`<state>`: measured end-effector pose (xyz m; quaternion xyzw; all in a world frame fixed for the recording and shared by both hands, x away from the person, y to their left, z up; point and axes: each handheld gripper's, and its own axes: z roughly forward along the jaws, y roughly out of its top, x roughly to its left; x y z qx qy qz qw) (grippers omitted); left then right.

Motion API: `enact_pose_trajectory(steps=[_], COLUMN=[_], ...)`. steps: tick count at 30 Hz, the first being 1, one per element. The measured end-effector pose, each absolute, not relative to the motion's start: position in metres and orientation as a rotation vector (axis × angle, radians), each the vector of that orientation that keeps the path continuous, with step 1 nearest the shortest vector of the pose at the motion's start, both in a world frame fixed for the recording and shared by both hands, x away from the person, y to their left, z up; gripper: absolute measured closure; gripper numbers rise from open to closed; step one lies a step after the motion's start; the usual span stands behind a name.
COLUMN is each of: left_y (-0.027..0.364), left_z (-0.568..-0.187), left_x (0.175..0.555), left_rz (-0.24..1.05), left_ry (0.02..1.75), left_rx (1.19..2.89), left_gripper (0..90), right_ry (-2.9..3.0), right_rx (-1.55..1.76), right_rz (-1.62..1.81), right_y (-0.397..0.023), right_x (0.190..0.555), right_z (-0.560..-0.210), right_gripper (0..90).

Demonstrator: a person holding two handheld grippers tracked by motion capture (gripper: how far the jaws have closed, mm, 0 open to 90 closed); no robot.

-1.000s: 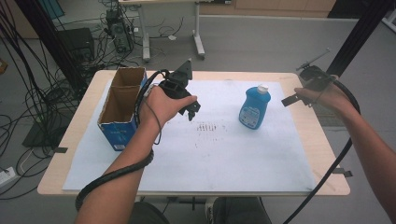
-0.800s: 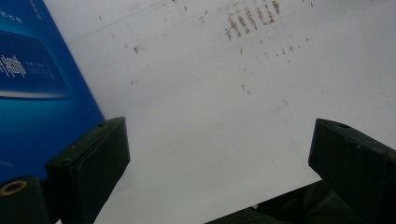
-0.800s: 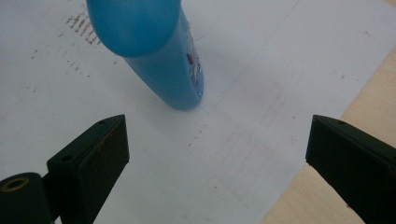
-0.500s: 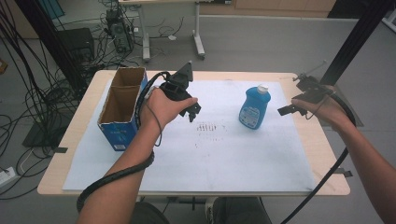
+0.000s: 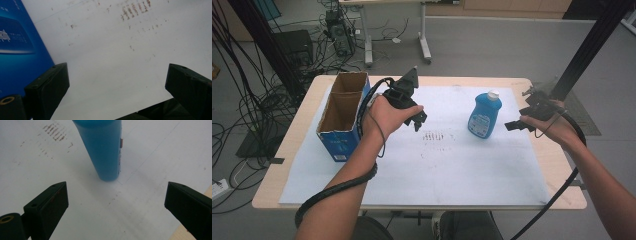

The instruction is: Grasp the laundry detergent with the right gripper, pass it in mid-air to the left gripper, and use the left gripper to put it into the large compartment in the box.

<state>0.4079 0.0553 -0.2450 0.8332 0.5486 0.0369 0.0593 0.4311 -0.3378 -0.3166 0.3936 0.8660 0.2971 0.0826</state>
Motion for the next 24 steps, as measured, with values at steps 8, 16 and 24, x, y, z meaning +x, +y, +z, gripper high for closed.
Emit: enact_pose_trajectory(steps=[8,16,24], left_y=[0.056,0.055,0.055], left_z=[-0.245,-0.245,-0.246], left_x=[0.407,0.407,0.406], left_rz=[0.114,0.119,0.117], left_ry=[1.669,1.665,1.668], left_rx=[2.513,2.514,2.519], left_gripper=[5.8,5.8,5.8], right_ry=[2.565,2.549,2.531], right_rx=[1.153,1.124,1.101], right_rz=[0.912,0.929,0.953], right_y=[-0.334,-0.331,-0.328], right_x=[0.43,0.429,0.427], right_z=[-0.324,-0.329,-0.335], right_gripper=[5.0,4.8,4.3])
